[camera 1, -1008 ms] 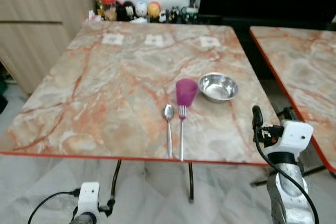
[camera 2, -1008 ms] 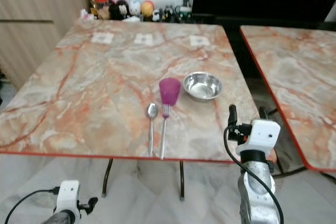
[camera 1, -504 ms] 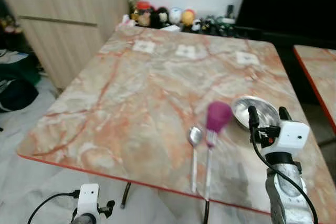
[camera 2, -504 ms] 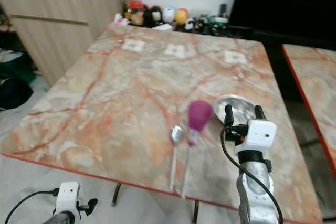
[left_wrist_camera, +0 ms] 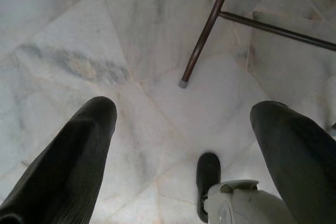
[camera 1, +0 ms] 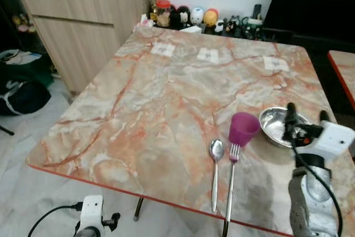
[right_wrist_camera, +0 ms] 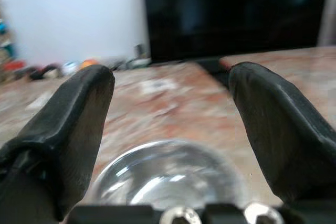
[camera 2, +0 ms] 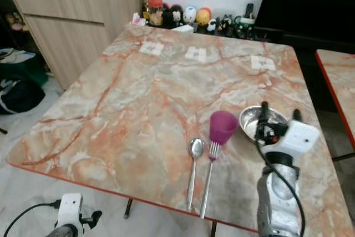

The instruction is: Setting the table

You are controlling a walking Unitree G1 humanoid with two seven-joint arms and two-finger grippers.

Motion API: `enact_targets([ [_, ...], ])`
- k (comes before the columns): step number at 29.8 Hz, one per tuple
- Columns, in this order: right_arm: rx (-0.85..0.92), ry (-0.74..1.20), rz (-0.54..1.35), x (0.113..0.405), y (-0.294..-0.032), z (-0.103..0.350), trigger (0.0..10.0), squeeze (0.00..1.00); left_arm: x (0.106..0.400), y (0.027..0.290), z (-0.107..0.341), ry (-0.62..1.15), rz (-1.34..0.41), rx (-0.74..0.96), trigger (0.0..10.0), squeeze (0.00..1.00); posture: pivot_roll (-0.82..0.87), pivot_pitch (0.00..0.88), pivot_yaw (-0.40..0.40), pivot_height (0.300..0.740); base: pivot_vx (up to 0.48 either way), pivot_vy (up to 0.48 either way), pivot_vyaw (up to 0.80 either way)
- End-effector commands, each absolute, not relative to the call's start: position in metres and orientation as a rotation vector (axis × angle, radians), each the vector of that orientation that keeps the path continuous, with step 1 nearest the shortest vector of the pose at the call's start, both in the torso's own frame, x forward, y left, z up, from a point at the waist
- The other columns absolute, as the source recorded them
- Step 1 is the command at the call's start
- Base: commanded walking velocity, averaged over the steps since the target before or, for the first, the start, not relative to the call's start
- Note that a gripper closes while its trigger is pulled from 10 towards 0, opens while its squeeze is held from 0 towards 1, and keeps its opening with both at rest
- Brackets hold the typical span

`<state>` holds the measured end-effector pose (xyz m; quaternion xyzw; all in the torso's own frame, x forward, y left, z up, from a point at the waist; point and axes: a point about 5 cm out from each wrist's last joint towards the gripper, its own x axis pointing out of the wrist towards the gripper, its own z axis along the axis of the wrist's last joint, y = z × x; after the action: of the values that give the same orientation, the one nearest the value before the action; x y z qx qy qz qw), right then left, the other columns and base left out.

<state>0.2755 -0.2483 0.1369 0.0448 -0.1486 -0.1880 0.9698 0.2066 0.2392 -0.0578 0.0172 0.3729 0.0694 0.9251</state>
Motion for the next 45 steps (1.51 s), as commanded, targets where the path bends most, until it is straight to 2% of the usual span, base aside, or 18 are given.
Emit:
enact_targets([
  [1,0.116,-0.330,-0.448,0.276,-0.264,0.149,10.0,0.00,0.201,0.239,-0.061,0.792,0.145,0.034,10.0,0.00,0.09,0.032,-0.037,0.740,0.000,0.000,0.00],
  [3,0.210,-0.317,-0.487,0.282,-0.278,0.154,10.0,0.00,0.201,0.238,-0.062,0.793,0.142,0.035,10.0,0.00,0.08,0.030,-0.035,0.740,0.000,0.000,0.00],
  [7,0.198,-0.220,-0.533,0.290,-0.286,0.149,10.0,0.00,0.201,0.238,-0.062,0.794,0.140,0.035,10.0,0.00,0.08,0.032,-0.033,0.740,0.000,0.000,0.00],
  [9,0.219,-0.038,-0.586,0.300,-0.293,0.129,10.0,0.00,0.201,0.237,-0.062,0.796,0.137,0.036,10.0,0.00,0.08,0.029,-0.037,0.740,0.000,0.000,0.00],
  [17,0.486,0.059,-0.529,0.316,-0.280,0.112,10.0,0.00,0.201,0.238,-0.062,0.796,0.144,0.033,10.0,0.00,0.09,0.025,-0.041,0.740,0.000,0.000,0.00],
  [38,0.569,0.198,-0.510,0.333,-0.268,0.093,10.0,0.00,0.200,0.240,-0.062,0.806,0.145,0.039,10.0,0.00,0.10,0.004,-0.043,0.740,0.000,0.000,0.00],
  [39,0.585,0.201,-0.504,0.334,-0.267,0.092,9.4,0.00,0.199,0.240,-0.062,0.807,0.145,0.038,10.0,0.00,0.10,0.004,-0.043,0.740,0.000,0.000,0.00],
  [40,0.594,0.202,-0.502,0.335,-0.266,0.092,0.0,0.00,0.199,0.240,-0.063,0.809,0.145,0.038,10.0,0.00,0.10,0.000,-0.043,0.740,0.000,0.000,0.00],
  [42,0.582,0.208,-0.508,0.335,-0.266,0.091,0.0,0.00,0.198,0.241,-0.063,0.813,0.146,0.038,10.0,0.00,0.10,0.000,-0.043,0.740,0.000,0.000,0.00],
  [43,0.581,0.213,-0.511,0.335,-0.266,0.090,1.0,0.00,0.198,0.241,-0.063,0.815,0.145,0.039,10.0,0.00,0.10,0.000,-0.043,0.740,0.000,0.000,0.00],
  [44,0.584,0.219,-0.515,0.335,-0.266,0.089,6.1,0.00,0.198,0.240,-0.064,0.817,0.144,0.040,10.0,0.00,0.10,0.000,-0.043,0.740,0.000,0.000,0.00],
  [45,0.586,0.222,-0.517,0.335,-0.266,0.089,6.1,0.00,0.197,0.240,-0.064,0.818,0.144,0.040,10.0,0.00,0.10,0.000,-0.043,0.740,0.000,0.000,0.00],
])
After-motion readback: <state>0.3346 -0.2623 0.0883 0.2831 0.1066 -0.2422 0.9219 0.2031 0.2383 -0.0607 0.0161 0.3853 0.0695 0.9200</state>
